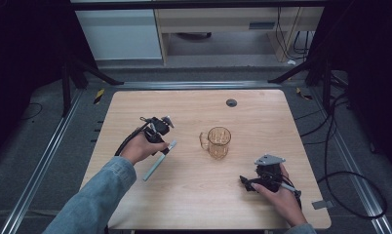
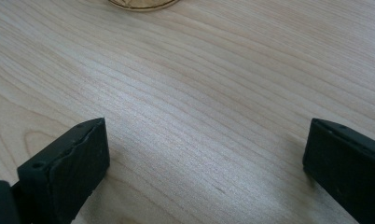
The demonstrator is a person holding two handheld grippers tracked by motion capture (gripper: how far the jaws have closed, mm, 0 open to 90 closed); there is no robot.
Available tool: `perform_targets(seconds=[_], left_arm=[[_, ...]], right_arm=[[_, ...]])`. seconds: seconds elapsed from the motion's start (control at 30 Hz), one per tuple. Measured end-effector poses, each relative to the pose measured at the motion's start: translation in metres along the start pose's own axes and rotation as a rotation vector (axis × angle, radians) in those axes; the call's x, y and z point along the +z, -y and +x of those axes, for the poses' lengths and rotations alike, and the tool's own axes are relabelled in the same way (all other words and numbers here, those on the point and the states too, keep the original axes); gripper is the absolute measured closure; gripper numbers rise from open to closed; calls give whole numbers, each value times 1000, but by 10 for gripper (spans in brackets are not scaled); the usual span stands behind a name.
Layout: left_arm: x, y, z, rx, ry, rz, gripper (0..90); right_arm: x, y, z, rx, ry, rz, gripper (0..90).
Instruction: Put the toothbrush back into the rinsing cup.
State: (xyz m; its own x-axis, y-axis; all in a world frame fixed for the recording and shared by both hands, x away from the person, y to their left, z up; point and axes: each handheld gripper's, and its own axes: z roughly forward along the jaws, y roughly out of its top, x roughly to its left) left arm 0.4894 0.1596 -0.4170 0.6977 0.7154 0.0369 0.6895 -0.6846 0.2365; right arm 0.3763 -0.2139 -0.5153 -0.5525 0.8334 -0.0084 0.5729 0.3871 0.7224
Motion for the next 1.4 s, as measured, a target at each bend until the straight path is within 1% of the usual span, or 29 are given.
perform_targets(seconds=[0.23, 0.27, 0.3, 0.37, 0.47, 0.5, 0.53, 0.63, 0.67, 0.73, 0.83, 0.9, 1.0, 1.1, 1.3, 1.33, 1.4], left_arm=[[7, -1, 3, 3, 4, 32, 558], [9, -1, 4, 1, 6, 40, 558], [14, -1, 5, -3, 11, 61, 567], [17, -1, 6, -1, 11, 69, 571], [25, 0, 8, -17, 21, 87, 583], [30, 0, 9, -26, 24, 104, 613], [30, 0, 9, -26, 24, 104, 614], [35, 0, 11, -46, 31, 114, 614], [37, -1, 11, -47, 29, 114, 614], [38, -1, 9, -51, 36, 115, 614], [40, -2, 8, -53, 32, 123, 615], [42, -2, 10, -54, 32, 126, 615], [44, -2, 11, -68, 32, 126, 622], [45, -3, 8, -61, 29, 130, 641], [46, -4, 7, -61, 27, 133, 653], [47, -4, 7, -57, 31, 136, 654], [48, -5, 6, -47, 26, 142, 659]], right_arm=[[0, 0, 0, 0, 0, 0, 7], [0, 0, 0, 0, 0, 0, 7], [0, 0, 0, 0, 0, 0, 7], [0, 0, 0, 0, 0, 0, 7], [0, 0, 0, 0, 0, 1, 7], [0, 0, 0, 1, 0, 0, 7], [0, 0, 0, 1, 0, 0, 7], [0, 0, 0, -1, 0, 1, 7], [0, 0, 0, 7, -3, -2, 7], [0, 0, 0, 5, -3, -2, 8], [0, 0, 0, 6, -4, -2, 7], [0, 0, 0, 5, -4, -1, 7], [0, 0, 0, 5, -3, -1, 8], [0, 0, 0, 5, -4, -2, 8], [0, 0, 0, 5, -4, -1, 8], [0, 0, 0, 5, -4, -2, 8], [0, 0, 0, 6, -4, -2, 7]])
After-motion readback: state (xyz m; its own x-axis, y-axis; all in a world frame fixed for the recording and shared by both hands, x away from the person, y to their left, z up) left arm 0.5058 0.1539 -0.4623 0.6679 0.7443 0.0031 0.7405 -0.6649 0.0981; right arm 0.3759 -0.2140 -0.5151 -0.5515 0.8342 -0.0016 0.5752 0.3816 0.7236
